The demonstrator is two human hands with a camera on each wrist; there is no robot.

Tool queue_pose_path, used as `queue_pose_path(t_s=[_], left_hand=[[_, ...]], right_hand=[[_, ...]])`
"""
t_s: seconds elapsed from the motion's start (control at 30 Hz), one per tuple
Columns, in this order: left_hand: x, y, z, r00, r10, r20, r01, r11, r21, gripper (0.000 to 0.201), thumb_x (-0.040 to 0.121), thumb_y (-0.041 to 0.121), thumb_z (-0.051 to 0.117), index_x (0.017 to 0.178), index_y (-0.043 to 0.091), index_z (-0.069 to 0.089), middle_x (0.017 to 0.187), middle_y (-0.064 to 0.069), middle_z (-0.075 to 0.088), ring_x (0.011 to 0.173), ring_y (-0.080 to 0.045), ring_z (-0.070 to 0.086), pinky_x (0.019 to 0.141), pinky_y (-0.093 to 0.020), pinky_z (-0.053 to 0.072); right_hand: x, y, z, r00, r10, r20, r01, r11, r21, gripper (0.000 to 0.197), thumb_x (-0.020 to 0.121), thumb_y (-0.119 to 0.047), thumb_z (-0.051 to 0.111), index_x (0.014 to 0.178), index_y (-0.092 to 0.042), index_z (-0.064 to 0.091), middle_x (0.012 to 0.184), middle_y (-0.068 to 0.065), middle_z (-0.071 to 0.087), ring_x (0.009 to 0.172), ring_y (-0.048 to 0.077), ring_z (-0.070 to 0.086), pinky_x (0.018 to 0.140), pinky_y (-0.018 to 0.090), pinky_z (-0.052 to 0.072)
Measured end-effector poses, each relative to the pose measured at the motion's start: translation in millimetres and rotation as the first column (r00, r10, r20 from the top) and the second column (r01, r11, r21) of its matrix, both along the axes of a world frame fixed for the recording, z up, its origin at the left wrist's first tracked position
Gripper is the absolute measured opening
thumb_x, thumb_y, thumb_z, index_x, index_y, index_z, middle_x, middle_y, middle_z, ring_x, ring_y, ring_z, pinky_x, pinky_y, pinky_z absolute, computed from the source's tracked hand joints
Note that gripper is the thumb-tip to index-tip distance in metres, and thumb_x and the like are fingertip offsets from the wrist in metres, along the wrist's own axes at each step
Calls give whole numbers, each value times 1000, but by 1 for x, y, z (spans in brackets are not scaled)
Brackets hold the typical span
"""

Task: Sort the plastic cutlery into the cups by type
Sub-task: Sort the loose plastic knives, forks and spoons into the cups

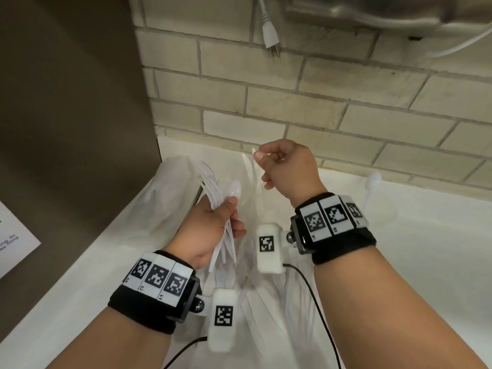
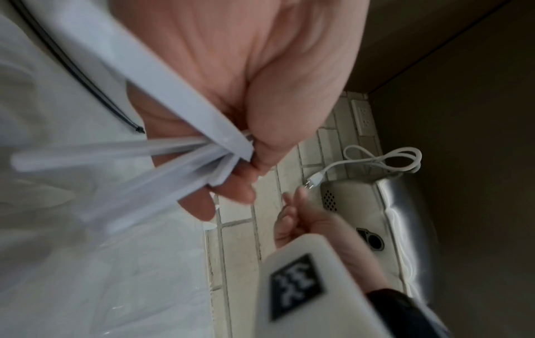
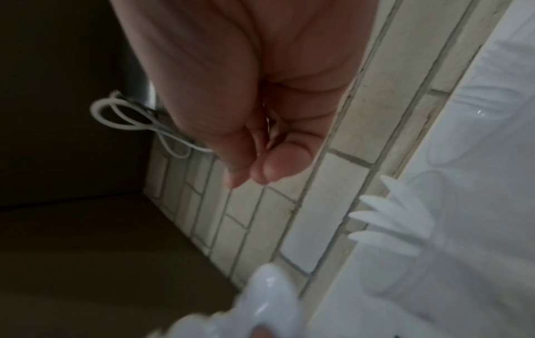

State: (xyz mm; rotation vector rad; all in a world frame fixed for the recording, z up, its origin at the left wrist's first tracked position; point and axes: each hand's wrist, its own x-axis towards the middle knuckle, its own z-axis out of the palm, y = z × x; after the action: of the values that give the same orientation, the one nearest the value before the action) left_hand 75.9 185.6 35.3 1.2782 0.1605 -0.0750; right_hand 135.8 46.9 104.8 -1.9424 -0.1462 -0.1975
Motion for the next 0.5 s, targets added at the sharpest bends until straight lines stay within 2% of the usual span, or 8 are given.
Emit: queue_pose_path(t_s=[0.03,0.1,0.17,0.23,0.27,0.37,0.43,0.5], left_hand=[[1,-1,0,1000,20,0,-20,999,32,15,96,20,53,91,7,48,64,-3,49,52,-15,52,60,-36,53],[3,-4,-1,999,50,7,-51,988,143,19,95,23,54,95,7,45,62,-3,50,52,-15,49,63,-37,49],[4,-8,-1,997,67,38,-75,960,271,13,96,17,48,93,5,46,62,-5,51,49,-12,50,57,-31,48],[5,-10,0,995,77,68,-97,925,368,6,96,7,40,94,3,45,65,-8,51,46,-8,50,48,-24,45],[5,-10,0,995,77,68,-97,921,377,4,95,6,41,99,3,42,68,-8,53,50,-10,51,49,-26,46],[3,-9,-1,997,47,67,-68,933,353,17,94,13,49,106,7,39,69,-9,56,57,-16,52,63,-36,48],[2,-9,-3,997,7,81,-35,934,355,25,93,21,54,108,5,41,67,-9,56,56,-15,53,62,-33,48],[1,-9,-5,995,-32,93,-3,935,355,35,89,28,58,105,-1,47,64,-8,55,53,-14,54,57,-30,48]], right_hand=[[-10,3,2,998,56,-3,-56,998,-3,13,85,-23,70,91,-11,66,64,-4,56,41,3,54,44,20,48],[-30,9,4,982,187,-32,-188,981,-39,21,78,-31,76,79,-12,67,58,-6,55,42,6,51,42,22,45],[-41,14,1,963,261,-66,-269,948,-168,32,70,-44,80,77,-15,68,59,-9,56,44,1,50,44,18,42],[-43,16,-6,962,260,-82,-273,913,-304,36,67,-48,81,80,-18,66,63,-11,58,50,-1,53,51,14,41],[-43,17,-9,964,251,-82,-264,903,-339,32,69,-44,80,81,-18,65,63,-11,58,52,-1,54,53,13,41],[-39,18,-15,969,237,-64,-245,903,-353,13,83,-25,68,74,-21,59,63,-10,58,54,3,56,54,14,39],[-37,18,-16,977,215,-8,-202,905,-374,20,88,-20,60,70,-22,52,62,-10,54,57,5,53,53,13,37],[-36,20,-13,981,176,83,-135,922,-363,19,91,-20,56,73,-17,50,60,-7,53,53,3,51,51,11,35]])
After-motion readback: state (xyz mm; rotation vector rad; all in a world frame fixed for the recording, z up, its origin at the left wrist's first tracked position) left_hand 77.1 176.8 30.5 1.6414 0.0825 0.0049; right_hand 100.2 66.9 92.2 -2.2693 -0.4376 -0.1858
